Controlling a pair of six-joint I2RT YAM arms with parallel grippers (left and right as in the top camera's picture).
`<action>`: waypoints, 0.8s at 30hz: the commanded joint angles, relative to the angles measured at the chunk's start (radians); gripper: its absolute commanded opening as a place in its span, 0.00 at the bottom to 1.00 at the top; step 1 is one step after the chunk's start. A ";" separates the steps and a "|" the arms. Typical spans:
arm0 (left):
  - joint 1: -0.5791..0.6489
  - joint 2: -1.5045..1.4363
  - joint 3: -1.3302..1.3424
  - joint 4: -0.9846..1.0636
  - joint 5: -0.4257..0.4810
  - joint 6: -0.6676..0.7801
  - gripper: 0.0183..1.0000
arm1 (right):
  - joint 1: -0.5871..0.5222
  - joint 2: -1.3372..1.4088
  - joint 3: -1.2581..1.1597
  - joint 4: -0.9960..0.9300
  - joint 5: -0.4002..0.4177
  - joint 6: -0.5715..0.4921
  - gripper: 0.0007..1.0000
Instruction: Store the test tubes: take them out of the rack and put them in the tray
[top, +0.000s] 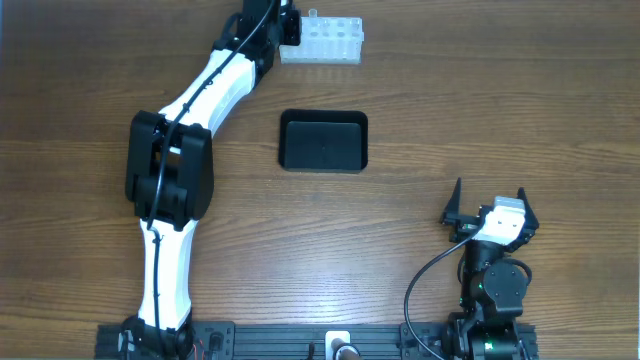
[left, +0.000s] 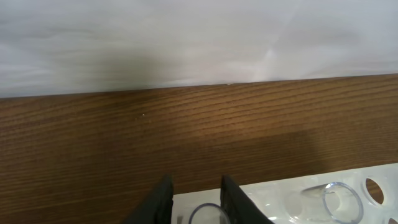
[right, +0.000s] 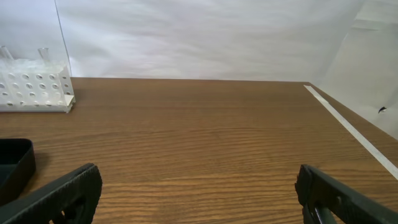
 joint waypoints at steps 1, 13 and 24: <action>0.001 0.018 0.027 -0.001 0.008 0.000 0.20 | -0.006 -0.005 -0.005 -0.001 0.015 0.000 0.99; 0.001 0.018 0.027 -0.004 0.021 0.000 0.11 | -0.006 -0.005 -0.005 -0.001 0.015 0.000 0.99; -0.010 -0.081 0.027 -0.027 0.016 0.001 0.08 | -0.006 -0.005 -0.005 -0.001 0.015 0.000 0.99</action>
